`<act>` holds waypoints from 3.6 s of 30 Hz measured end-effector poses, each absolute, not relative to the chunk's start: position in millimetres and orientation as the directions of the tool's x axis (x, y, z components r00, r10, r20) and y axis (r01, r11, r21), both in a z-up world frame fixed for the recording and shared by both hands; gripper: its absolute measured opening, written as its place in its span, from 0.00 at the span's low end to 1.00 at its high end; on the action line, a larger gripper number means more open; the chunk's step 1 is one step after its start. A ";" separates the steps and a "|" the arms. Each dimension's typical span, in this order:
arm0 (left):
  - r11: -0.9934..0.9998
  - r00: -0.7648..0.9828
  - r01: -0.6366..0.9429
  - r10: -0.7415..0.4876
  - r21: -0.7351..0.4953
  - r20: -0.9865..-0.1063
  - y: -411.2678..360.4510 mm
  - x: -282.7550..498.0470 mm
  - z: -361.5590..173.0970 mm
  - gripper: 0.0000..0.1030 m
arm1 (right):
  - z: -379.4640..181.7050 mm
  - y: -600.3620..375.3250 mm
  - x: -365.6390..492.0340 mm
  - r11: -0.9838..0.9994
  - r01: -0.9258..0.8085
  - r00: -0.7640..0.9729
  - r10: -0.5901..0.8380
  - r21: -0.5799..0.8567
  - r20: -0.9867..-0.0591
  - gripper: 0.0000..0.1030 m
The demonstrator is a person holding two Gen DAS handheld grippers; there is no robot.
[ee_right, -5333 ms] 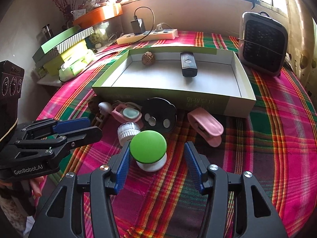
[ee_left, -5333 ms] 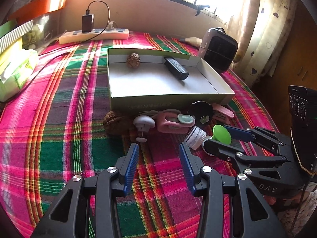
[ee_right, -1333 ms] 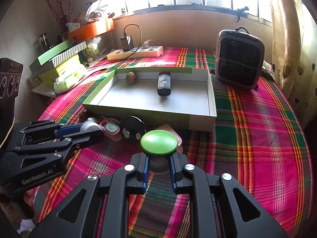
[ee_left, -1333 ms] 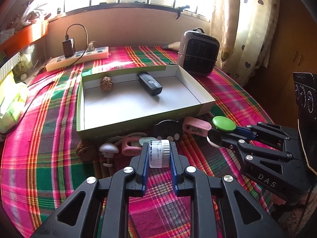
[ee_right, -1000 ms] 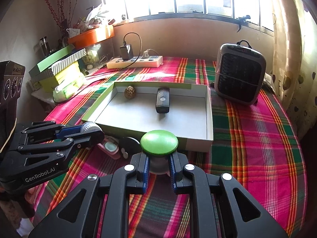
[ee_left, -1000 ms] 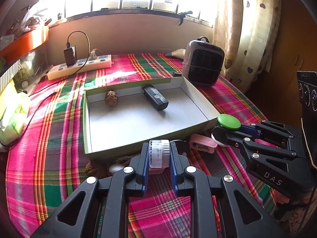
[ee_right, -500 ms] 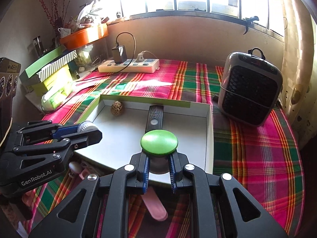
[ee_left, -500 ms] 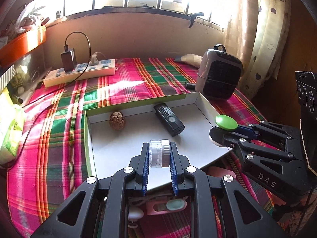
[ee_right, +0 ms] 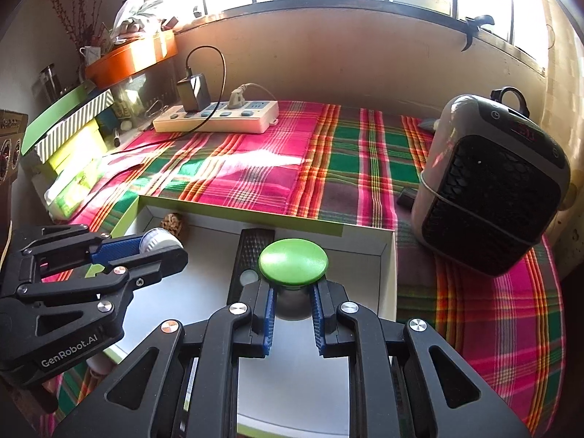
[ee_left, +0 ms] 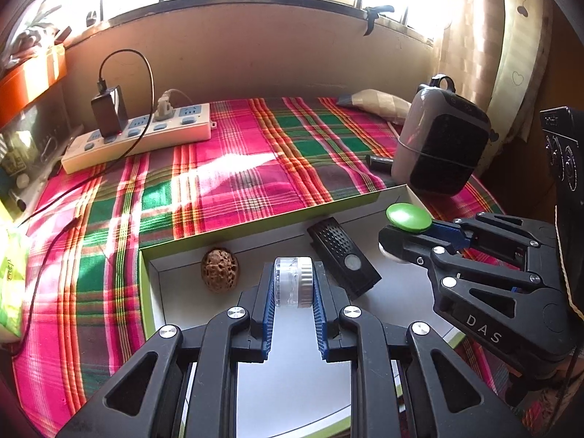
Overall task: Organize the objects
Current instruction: 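Carry the green-capped object with the right gripper into the tray while the left gripper carries the jar, then open the left gripper to set the jar down while the right gripper releases the green-capped object, then lift both open grippers out of the tray and pull back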
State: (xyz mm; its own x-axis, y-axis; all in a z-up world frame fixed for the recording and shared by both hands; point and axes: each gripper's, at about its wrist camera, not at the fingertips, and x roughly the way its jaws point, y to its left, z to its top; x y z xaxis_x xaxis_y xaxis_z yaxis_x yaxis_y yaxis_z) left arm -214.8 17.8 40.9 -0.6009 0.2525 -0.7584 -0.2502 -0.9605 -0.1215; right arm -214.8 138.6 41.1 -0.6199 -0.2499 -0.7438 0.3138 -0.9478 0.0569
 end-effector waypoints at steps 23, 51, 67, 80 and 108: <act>-0.964 -0.542 -0.235 0.236 -0.124 -0.806 24.6 -249.3 15.1 0.17 | 20.0 135.0 -249.7 -0.952 0.304 -0.573 -0.214 0.037 -0.791 0.17; -0.966 -0.527 -0.228 0.226 -0.120 -0.819 23.9 -246.9 14.6 0.28 | 17.5 134.6 -247.0 -0.955 0.295 -0.561 -0.206 0.038 -0.802 0.37; -0.971 -0.554 -0.209 0.217 -0.118 -0.804 18.0 -231.5 26.8 0.31 | 23.7 138.2 -236.5 -0.959 0.280 -0.579 -0.209 0.048 -0.788 0.46; -0.976 -0.592 -0.186 0.203 -0.112 -0.780 9.4 -209.6 41.7 0.32 | 31.8 140.2 -217.6 -0.960 0.274 -0.597 -0.213 0.053 -0.773 0.51; -0.981 -0.670 -0.171 0.182 -0.089 -0.720 5.3 -122.0 59.5 0.33 | 50.8 143.8 -134.6 -0.963 0.261 -0.675 -0.234 0.071 -0.700 0.51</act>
